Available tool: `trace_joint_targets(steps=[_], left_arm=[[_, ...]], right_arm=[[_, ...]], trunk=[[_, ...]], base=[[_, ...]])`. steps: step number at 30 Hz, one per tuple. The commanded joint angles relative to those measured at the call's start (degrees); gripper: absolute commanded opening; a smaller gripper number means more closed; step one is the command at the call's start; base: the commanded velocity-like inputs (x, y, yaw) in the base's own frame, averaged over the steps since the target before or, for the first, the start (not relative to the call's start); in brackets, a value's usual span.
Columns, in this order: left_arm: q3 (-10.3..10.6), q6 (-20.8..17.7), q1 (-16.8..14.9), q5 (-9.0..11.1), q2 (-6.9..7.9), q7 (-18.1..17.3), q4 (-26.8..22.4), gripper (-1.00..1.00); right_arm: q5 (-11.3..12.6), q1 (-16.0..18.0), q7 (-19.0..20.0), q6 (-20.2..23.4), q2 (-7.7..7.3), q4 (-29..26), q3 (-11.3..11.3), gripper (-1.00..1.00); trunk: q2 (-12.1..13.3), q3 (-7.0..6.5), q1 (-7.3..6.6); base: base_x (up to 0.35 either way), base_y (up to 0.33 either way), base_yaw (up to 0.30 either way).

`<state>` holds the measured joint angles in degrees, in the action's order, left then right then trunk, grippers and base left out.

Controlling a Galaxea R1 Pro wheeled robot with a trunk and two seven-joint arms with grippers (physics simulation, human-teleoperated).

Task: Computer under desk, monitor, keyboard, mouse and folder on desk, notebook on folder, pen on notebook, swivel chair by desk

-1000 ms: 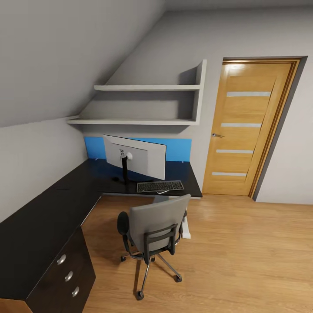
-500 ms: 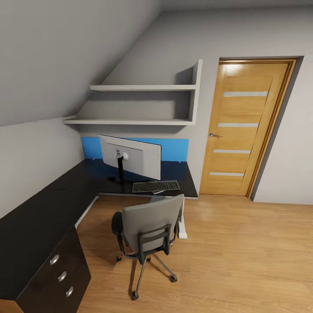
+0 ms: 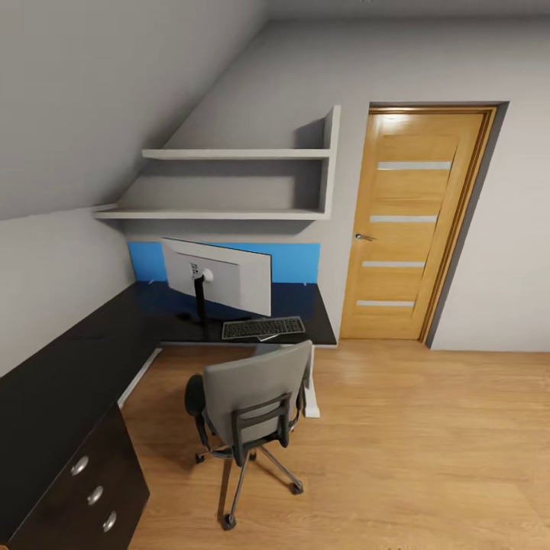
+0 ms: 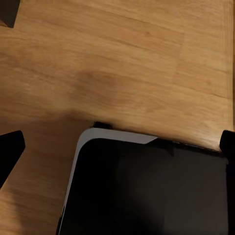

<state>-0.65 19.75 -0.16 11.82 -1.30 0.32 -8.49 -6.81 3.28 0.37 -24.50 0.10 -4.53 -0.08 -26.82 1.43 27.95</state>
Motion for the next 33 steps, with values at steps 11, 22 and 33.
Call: trace_joint_targets(steps=[11,22,33], left_arm=[[-0.13,2.3,-0.02,0.2,-0.1,-0.22,-0.05,1.0],[0.2,4.73,-0.02,0.1,-0.11,-0.23,-0.14,1.0],[0.27,4.7,-0.02,0.06,-0.71,0.22,-0.32,1.0]], right_arm=[[-0.18,0.06,-0.02,-0.14,-0.18,0.05,-0.17,1.0],[-0.14,0.06,-0.02,-0.18,-0.11,0.05,-0.17,1.0],[-0.22,0.06,-0.02,-0.2,-0.1,0.05,-0.15,1.0]], trunk=[[-0.11,-0.09,0.03],[-0.11,-0.71,0.03],[-0.11,-1.32,0.03]], base=[[0.0,0.0,-0.243],[0.0,0.0,-0.207],[0.0,0.0,-0.204]])
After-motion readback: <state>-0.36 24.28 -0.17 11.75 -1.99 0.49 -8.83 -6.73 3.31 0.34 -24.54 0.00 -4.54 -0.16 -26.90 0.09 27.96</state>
